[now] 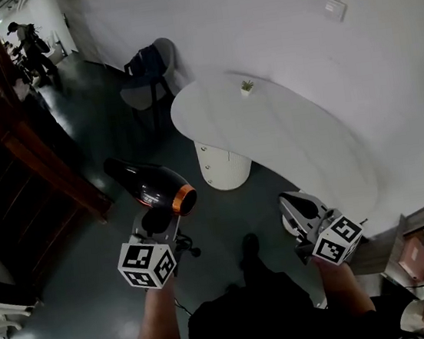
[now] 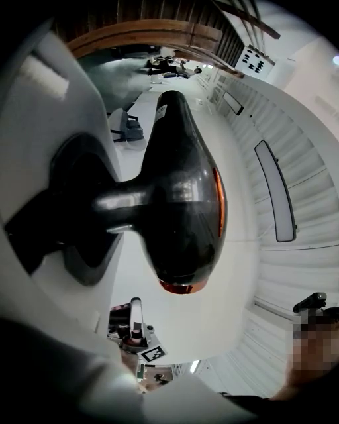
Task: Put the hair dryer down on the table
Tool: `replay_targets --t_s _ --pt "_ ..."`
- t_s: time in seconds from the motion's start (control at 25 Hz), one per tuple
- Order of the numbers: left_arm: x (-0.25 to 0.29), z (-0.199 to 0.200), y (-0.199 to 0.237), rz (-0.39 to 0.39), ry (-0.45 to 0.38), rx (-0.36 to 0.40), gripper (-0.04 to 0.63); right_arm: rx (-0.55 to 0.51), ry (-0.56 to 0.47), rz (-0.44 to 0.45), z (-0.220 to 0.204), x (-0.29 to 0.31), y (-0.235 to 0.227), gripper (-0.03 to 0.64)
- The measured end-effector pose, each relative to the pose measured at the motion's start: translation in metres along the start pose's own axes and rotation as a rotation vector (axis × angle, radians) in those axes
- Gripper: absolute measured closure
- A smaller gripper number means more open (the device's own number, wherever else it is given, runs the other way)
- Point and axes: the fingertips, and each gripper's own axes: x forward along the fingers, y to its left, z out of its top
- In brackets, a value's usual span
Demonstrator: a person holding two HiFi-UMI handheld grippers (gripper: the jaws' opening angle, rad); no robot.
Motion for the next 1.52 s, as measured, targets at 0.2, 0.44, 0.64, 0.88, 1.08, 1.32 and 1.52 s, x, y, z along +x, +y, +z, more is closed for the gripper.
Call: replay_targets --t_s 0.2,0.44,0.64,0.88,1.08,1.32,1.52 --pt "0.041 0.003 0.019 0.017 0.017 0.0 0.422 0.024 -0.004 0.023 -0.004 0.03 -0.039 0.604" --pt "0.117 0.004 0.042 0.023 0.053 -0.001 0.422 0.071 0.028 0.027 -0.007 0.073 -0.11 0.604" --pt "0.197 0.005 0.059 0.023 0.086 -0.032 0.422 0.105 0.062 0.038 -0.006 0.108 -0.176 0.604" --pt "0.269 0.014 0.062 0.017 0.108 -0.029 0.422 0.119 0.07 0.052 0.007 0.131 -0.234 0.604" --pt "0.3 0.024 0.058 -0.004 0.102 -0.025 0.422 0.097 0.062 0.059 0.02 0.143 -0.257 0.604" --pt "0.326 0.036 0.074 -0.035 0.097 -0.029 0.422 0.067 0.045 0.038 0.037 0.162 -0.267 0.604" --pt "0.352 0.039 0.094 -0.078 0.121 -0.053 0.422 0.051 0.04 0.003 0.047 0.185 -0.27 0.604"
